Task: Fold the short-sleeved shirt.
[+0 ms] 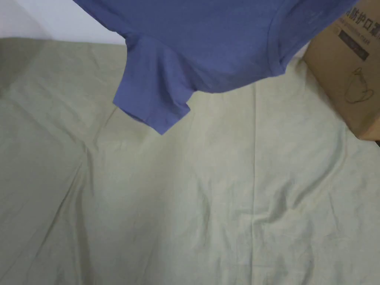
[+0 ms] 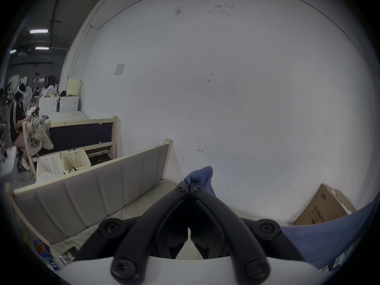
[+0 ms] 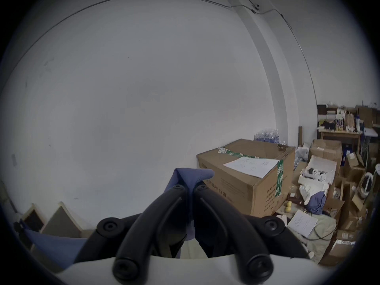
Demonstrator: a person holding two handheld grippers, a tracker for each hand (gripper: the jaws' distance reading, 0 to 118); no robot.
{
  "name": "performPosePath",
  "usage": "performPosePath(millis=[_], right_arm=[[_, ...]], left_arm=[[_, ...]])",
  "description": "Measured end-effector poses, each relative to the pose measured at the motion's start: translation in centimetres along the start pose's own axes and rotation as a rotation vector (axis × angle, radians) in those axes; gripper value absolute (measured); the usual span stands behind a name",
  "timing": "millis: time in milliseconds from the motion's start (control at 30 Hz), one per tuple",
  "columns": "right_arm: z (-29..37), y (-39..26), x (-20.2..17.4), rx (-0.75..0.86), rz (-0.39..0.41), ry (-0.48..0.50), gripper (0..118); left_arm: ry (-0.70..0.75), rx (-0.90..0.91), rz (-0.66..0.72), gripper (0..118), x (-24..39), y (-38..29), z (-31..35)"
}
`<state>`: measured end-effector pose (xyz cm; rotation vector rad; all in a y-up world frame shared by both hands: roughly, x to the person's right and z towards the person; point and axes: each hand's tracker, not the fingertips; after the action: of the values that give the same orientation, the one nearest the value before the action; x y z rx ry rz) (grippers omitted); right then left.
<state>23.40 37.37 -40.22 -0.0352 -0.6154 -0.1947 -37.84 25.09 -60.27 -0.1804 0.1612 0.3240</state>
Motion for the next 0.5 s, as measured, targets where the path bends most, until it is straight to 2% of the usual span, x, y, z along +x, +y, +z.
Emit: performPosePath(millis=[133,167,300,500], right_arm=[[-0.4,-2.9,-2.0,0.034,0.037,-0.007,4],[-2.8,-3.0,-0.6,0.04,0.033,-0.009,4],[-4.3,-6.1,0.9,0.033,0.032,0.013,4],[-3.1,-14.2,6.0,-0.131,0.009,0.089,4]], left_arm=[[-0.018,-0.003,-0.006,0,2.4,-2.6,-3.8],[-0.024,-0.007,-0.006,0,2.7,-3.4,-4.5],[-0.051,-0.049,-0.007,0,2.8,-7.4,-6.0],[-0.076,-0.215,0.039,0,-1.3,-16.2,-4.6]])
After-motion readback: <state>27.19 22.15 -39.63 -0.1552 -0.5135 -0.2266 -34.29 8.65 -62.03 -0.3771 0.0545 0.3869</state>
